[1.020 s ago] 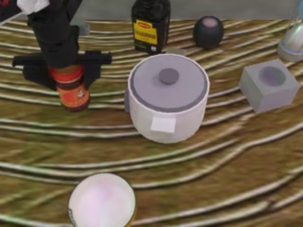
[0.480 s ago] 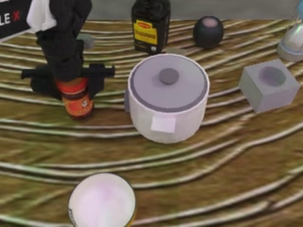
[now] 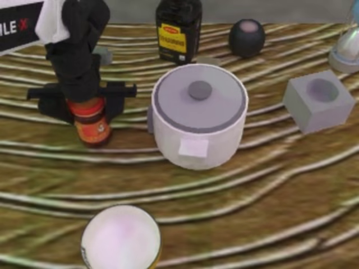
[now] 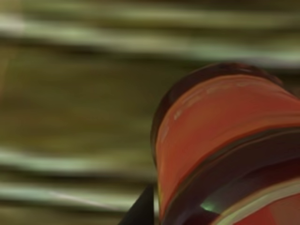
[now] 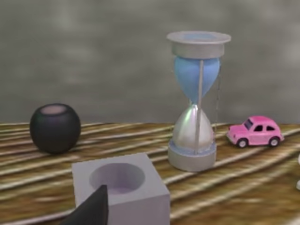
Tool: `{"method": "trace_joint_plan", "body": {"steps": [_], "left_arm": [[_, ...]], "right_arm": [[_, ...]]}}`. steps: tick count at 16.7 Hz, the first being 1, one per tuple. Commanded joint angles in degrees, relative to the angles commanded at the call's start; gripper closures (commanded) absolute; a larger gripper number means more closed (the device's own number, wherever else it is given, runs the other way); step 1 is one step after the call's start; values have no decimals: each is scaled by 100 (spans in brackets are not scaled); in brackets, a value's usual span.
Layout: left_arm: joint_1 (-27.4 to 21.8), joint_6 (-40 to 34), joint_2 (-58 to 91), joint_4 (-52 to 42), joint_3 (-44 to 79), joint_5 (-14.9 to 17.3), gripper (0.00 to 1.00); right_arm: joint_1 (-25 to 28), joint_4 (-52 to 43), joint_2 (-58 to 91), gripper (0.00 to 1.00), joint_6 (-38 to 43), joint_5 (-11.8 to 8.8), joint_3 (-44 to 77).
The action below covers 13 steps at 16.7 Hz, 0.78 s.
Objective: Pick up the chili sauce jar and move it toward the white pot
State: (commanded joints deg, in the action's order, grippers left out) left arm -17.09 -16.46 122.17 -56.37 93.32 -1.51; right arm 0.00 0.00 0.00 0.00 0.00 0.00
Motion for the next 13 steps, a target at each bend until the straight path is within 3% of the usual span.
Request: {"method": "trace_joint_plan", "body": {"steps": [10,13], "left_arm": [[0,0,0,0,0,0,2],[0,0,0,0,0,0,0]], "right_arm": [[0,0,0,0,0,0,0],[0,0,0,0,0,0,0]]}}
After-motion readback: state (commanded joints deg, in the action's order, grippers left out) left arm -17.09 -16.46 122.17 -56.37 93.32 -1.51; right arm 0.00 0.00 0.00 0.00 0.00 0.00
